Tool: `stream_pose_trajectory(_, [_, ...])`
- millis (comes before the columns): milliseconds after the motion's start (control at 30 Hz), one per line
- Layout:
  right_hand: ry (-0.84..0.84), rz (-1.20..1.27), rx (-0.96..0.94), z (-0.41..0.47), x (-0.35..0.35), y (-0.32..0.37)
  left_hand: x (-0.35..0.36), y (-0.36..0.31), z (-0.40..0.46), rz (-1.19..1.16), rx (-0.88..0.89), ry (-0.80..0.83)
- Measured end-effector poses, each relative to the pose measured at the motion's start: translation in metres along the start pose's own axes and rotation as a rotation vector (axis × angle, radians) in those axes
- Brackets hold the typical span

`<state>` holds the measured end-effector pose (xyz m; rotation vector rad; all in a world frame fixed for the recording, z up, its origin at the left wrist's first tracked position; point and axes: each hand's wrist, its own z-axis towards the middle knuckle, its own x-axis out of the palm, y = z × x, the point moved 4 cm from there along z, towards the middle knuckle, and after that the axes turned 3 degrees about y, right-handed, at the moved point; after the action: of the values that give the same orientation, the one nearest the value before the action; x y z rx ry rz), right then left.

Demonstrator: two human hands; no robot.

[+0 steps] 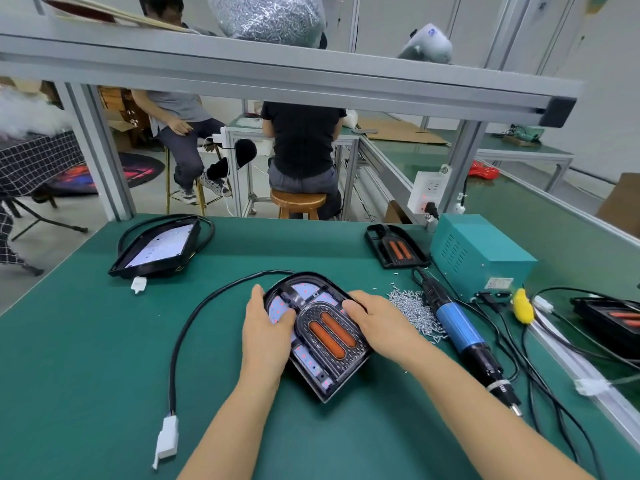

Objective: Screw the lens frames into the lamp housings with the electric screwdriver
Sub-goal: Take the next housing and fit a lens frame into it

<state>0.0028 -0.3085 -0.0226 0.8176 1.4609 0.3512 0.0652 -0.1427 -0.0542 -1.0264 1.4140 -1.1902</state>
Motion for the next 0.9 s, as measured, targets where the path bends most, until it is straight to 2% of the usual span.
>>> stream_pose_trajectory(133, [0.037,-0.048,-0.001,0.001,-0.002,0.0,-0.01,-0.014,-0.01,0.368,0.135,-0.017])
stream_pose_trajectory(233, [0.058,-0.049,0.013,0.002,-0.002,0.0,-0.037,-0.028,-0.014,0.705,0.236,-0.119])
stream_pose_trajectory(300, [0.076,-0.037,0.021,0.003,-0.003,0.0,-0.063,-0.03,-0.015,0.963,0.197,-0.177])
stream_pose_trajectory(367, [0.075,-0.017,0.043,0.003,-0.005,0.0,-0.088,-0.023,-0.015,1.123,0.061,-0.166])
stream_pose_trajectory(433, [0.037,0.018,0.052,0.001,-0.008,0.001,-0.103,-0.013,-0.016,1.138,-0.072,-0.116])
stream_pose_trajectory(500, [0.038,0.035,0.041,-0.002,-0.007,0.002,-0.105,-0.007,-0.017,1.079,-0.12,-0.086])
stream_pose_trajectory(700, [0.049,0.027,0.017,-0.013,0.001,0.004,-0.081,-0.008,-0.009,0.842,-0.087,-0.073])
stream_pose_trajectory(767, [0.028,0.041,0.018,-0.018,-0.005,0.004,-0.074,-0.011,-0.008,0.833,-0.083,-0.043])
stream_pose_trajectory(900, [-0.175,-0.155,0.077,-0.03,-0.054,-0.018,-0.078,-0.019,-0.009,0.916,-0.07,-0.07])
